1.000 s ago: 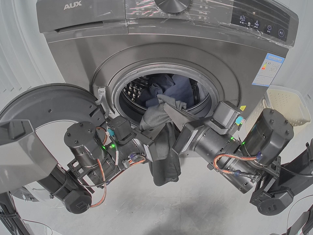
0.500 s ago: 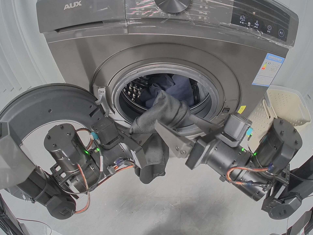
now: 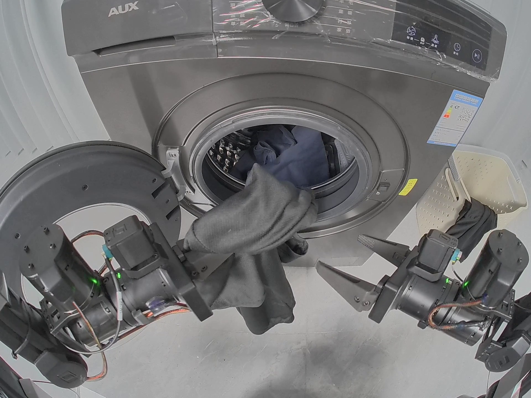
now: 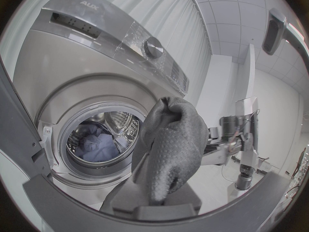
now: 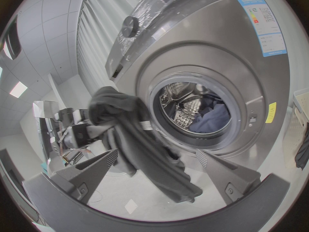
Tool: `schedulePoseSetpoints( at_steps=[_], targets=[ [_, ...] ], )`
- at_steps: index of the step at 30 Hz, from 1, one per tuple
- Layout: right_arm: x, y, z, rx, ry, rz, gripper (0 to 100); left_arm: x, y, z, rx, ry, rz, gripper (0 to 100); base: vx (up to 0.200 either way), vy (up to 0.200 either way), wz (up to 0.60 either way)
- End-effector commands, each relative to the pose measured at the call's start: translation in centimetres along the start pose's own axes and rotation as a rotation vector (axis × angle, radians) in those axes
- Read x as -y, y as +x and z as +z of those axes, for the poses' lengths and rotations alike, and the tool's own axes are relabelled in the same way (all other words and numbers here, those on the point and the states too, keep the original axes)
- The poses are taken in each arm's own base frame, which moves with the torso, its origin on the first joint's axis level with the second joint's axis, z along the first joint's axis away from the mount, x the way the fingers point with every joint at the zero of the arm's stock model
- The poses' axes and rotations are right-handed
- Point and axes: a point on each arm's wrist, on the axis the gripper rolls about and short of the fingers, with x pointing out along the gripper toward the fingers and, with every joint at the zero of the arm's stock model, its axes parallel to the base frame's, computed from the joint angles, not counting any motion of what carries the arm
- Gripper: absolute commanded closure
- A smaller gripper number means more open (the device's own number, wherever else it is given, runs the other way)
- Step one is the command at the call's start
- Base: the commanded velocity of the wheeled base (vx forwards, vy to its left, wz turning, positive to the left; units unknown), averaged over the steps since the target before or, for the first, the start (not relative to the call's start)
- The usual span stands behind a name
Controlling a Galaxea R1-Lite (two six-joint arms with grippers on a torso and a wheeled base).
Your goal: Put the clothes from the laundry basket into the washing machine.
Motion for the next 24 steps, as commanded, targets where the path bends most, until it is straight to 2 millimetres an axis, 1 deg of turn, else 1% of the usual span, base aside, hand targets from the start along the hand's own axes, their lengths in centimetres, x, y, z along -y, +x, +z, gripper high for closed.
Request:
schedulePoseSetpoints(
  at_steps=[1,4,5,6,8,11,14,16,19,21,24],
  targets=[
    [3.6,2.0,-1.5,-0.058,-0.032,-0.093,0,0.8,-1.8,1.2,0.028,0.004,-0.043,100,0.000,0.000,0.00],
    [4.9,3.4,-3.0,-0.107,-0.033,-0.112,0,0.8,-1.8,1.2,0.030,0.000,-0.044,100,0.000,0.000,0.00],
    [4.9,3.5,-3.1,-0.113,-0.034,-0.113,0,0.8,-1.8,1.2,0.030,0.000,-0.044,100,0.000,0.000,0.00],
    [5.3,4.1,-3.8,-0.135,-0.043,-0.118,0,0.8,-1.8,1.3,0.033,0.001,-0.045,100,0.000,0.000,0.00],
    [5.8,5.0,-4.5,-0.151,-0.050,-0.130,0,0.8,-1.8,1.4,0.037,0.002,-0.045,100,0.000,0.000,0.00],
    [6.3,6.5,-5.5,-0.169,-0.051,-0.130,0,0.9,-1.9,1.5,0.044,0.002,-0.053,100,0.000,0.000,0.00],
    [6.6,7.5,-6.3,-0.184,-0.067,-0.126,0,0.9,-1.9,1.5,0.042,0.002,-0.058,100,0.000,0.000,0.00],
    [6.6,7.8,-6.6,-0.190,-0.070,-0.122,0,0.9,-1.9,1.5,0.042,0.002,-0.058,100,0.000,0.000,0.00],
    [6.6,9.0,-7.0,-0.184,-0.073,-0.113,0,0.9,-1.9,1.5,0.042,0.002,-0.061,100,0.000,0.000,0.00],
    [6.5,9.7,-7.0,-0.168,-0.075,-0.104,0,0.9,-1.9,1.4,0.039,0.000,-0.062,100,0.000,0.000,0.00],
    [5.8,10.1,-6.8,-0.152,-0.078,-0.084,0,0.9,-1.9,1.3,0.034,-0.001,-0.062,100,0.000,0.000,0.00]
  ],
)
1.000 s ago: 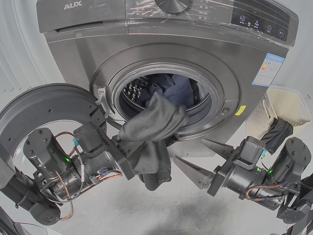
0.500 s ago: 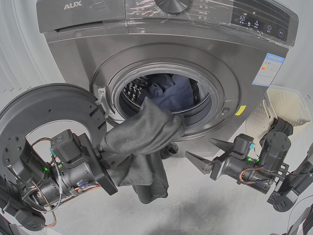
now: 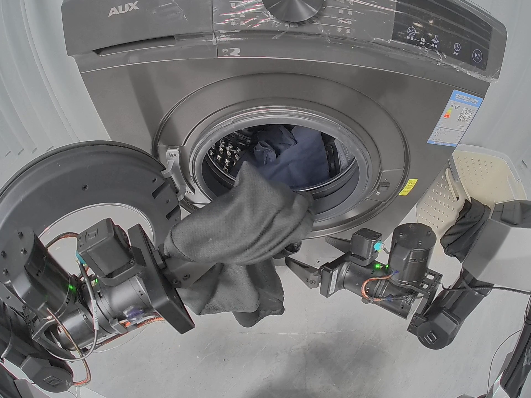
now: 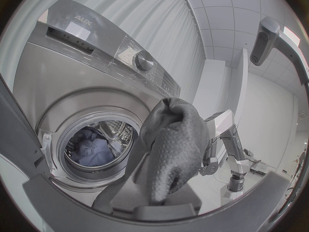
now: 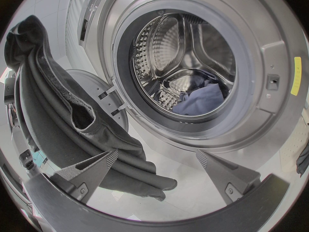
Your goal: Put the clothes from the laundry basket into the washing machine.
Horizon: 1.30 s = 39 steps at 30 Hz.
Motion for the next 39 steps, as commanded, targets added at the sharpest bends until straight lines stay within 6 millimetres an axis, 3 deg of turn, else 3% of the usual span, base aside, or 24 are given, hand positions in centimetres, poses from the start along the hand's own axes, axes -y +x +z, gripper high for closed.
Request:
schedulePoseSetpoints(
  at_steps=[1,13,26,34,39],
  targets=[
    [-0.6,1.1,-0.7,-0.005,-0.003,0.021,0,0.0,0.0,-0.2,-0.007,-0.003,-0.001,100,0.000,0.000,0.00],
    [-4.1,-0.2,-0.4,-0.003,-0.018,0.143,0,-0.1,0.2,-0.4,-0.016,-0.007,0.002,100,0.000,0.000,0.00],
    [-3.6,-2.3,-2.6,-0.075,-0.017,0.146,0,-0.1,0.2,-0.4,-0.016,-0.007,0.005,100,0.000,0.000,0.00],
    [-4.2,-2.1,-2.9,-0.061,-0.021,0.167,0,-0.1,0.2,-0.4,-0.016,-0.007,0.005,100,0.000,0.000,0.00],
    [-4.5,-1.1,-2.0,-0.009,-0.019,0.173,0,-0.1,0.1,-0.4,-0.017,-0.008,0.003,100,0.000,0.000,0.00]
  ],
)
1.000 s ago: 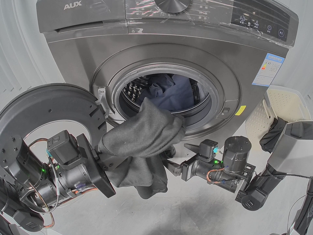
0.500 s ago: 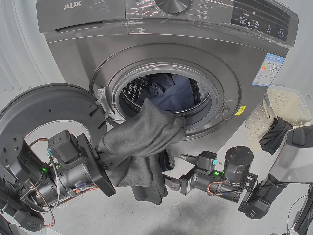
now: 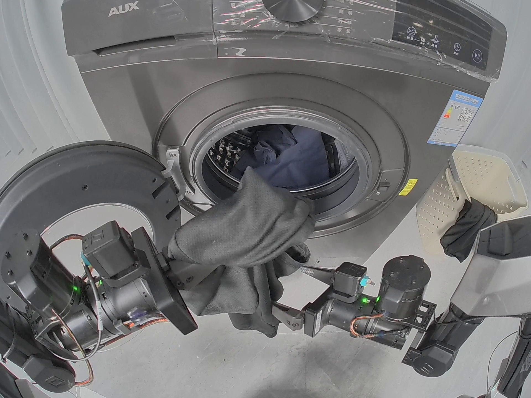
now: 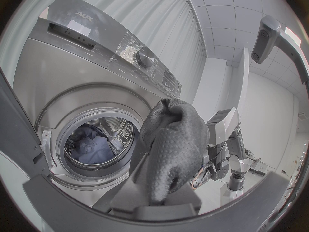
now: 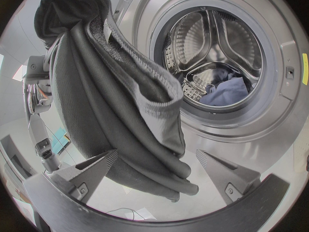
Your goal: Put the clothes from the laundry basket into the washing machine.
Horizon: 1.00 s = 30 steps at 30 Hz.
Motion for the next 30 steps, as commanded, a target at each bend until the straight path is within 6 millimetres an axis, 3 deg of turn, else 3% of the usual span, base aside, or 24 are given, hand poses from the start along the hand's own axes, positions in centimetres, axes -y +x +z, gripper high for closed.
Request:
schedulePoseSetpoints(
  at_steps=[1,8,15,16,24,30],
  targets=[
    [0.4,1.1,0.9,0.052,-0.003,-0.005,0,0.0,0.0,0.0,-0.001,-0.001,-0.001,100,0.000,0.000,0.00],
    [1.6,2.4,2.0,0.114,-0.005,-0.031,0,0.0,0.0,0.0,0.001,0.000,-0.001,100,0.000,0.000,0.00],
    [0.8,2.8,2.4,0.157,-0.010,0.005,0,0.0,0.0,0.0,0.001,0.001,-0.001,100,0.000,0.000,0.00],
    [0.7,2.9,2.4,0.158,-0.012,0.010,100,0.0,0.0,0.0,0.001,0.000,-0.001,100,0.000,0.000,0.00],
    [0.9,2.6,3.1,0.188,-0.017,0.012,100,-0.1,-0.1,-0.1,-0.004,0.001,0.004,100,0.000,0.000,0.00],
    [1.8,0.5,4.2,0.201,-0.027,-0.026,100,-0.3,0.0,0.0,0.001,0.001,0.011,100,0.000,0.000,0.00]
  ],
)
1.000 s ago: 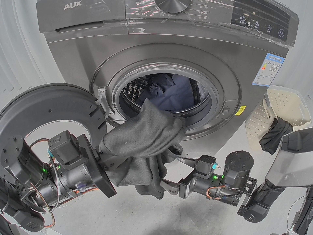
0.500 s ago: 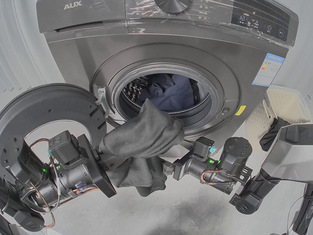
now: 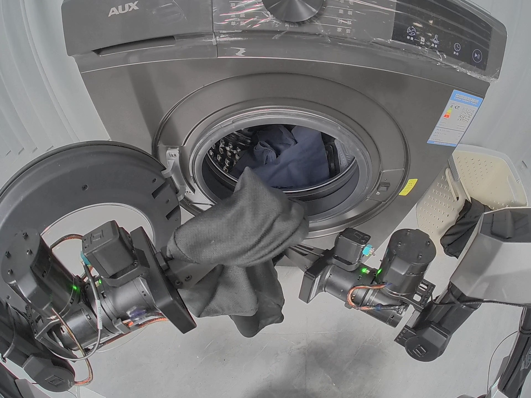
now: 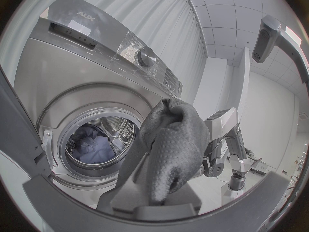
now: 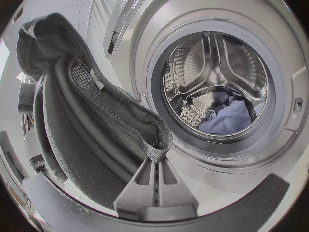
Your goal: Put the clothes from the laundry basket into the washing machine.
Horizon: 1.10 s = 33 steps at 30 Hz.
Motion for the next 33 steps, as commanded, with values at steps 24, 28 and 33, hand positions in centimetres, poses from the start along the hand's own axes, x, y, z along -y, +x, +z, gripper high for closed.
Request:
schedulePoseSetpoints(
  at_steps=[24,28,33],
  targets=[
    [0.7,0.2,-1.5,-0.043,0.002,-0.035,0,0.0,0.1,0.4,0.020,-0.005,-0.001,100,0.000,0.000,0.00],
    [0.9,0.9,-0.9,-0.005,-0.004,-0.036,0,0.0,0.1,0.4,0.020,-0.004,-0.002,100,0.000,0.000,0.00],
    [0.6,1.2,-0.7,0.003,-0.003,-0.007,0,0.0,0.2,0.2,0.012,-0.005,-0.001,100,0.000,0.000,0.00]
  ],
)
